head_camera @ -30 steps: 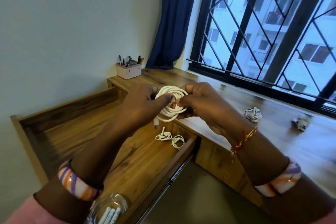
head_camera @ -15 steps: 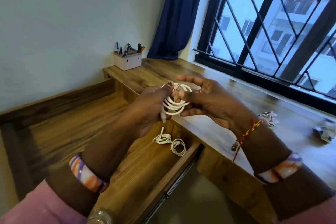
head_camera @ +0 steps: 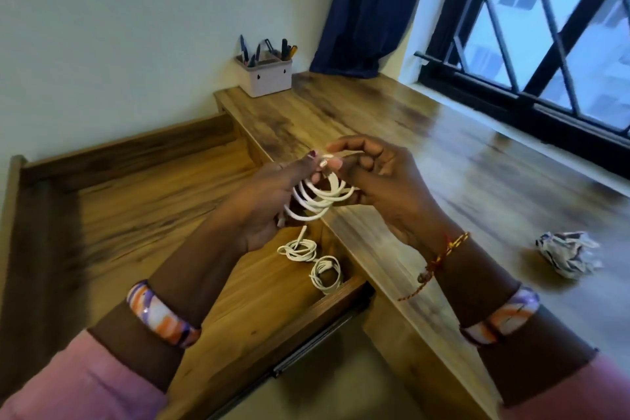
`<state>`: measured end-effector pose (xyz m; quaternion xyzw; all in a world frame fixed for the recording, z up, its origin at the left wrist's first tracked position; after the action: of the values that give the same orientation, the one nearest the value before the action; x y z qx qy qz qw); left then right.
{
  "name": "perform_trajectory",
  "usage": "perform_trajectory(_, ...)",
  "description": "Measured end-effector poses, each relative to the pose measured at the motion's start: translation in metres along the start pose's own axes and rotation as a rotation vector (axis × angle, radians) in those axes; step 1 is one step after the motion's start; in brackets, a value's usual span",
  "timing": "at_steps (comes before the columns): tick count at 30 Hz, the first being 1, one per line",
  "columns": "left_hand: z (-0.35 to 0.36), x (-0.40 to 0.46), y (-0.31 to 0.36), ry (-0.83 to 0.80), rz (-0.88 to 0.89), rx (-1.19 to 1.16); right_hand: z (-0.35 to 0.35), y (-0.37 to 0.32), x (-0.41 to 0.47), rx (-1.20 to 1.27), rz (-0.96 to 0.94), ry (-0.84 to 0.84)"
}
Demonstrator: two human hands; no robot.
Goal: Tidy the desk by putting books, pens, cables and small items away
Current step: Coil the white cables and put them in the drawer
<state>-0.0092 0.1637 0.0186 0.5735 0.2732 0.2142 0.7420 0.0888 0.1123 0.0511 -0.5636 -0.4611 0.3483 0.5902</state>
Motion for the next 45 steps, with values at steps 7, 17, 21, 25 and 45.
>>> perform_trajectory(7, 0.028, 0.018, -0.032, -0.035, -0.112, -0.362, -0.016, 0.028, 0.007, 0.111, 0.093, -0.293)
perform_trajectory(17, 0.019, 0.03, -0.028, 0.185, -0.06, 0.016, -0.03, 0.044, 0.028, 0.217, 0.009, -0.032)
perform_trajectory(21, -0.002, 0.031, -0.031, 0.372, 0.024, 0.357, -0.03, 0.069, 0.043, 0.325, 0.239, 0.036)
perform_trajectory(25, -0.023, 0.03, -0.024, 0.52, 0.153, 0.622, -0.017, 0.09, 0.06, 0.311, 0.341, 0.117)
perform_trajectory(45, -0.173, 0.141, -0.163, 0.399, -0.102, 0.903, -0.005, 0.156, 0.101, -0.869, -0.082, 0.167)
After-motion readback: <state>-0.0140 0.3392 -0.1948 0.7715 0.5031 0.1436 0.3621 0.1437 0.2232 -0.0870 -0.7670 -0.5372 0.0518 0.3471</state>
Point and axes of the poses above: each hand's wrist, its own x-axis towards the middle knuckle, its own z-axis out of the palm, y = z × x, the point moved 8 cm from there along x, towards the middle knuckle, and after that the axes turned 2 degrees about z, right-handed, at the moved point
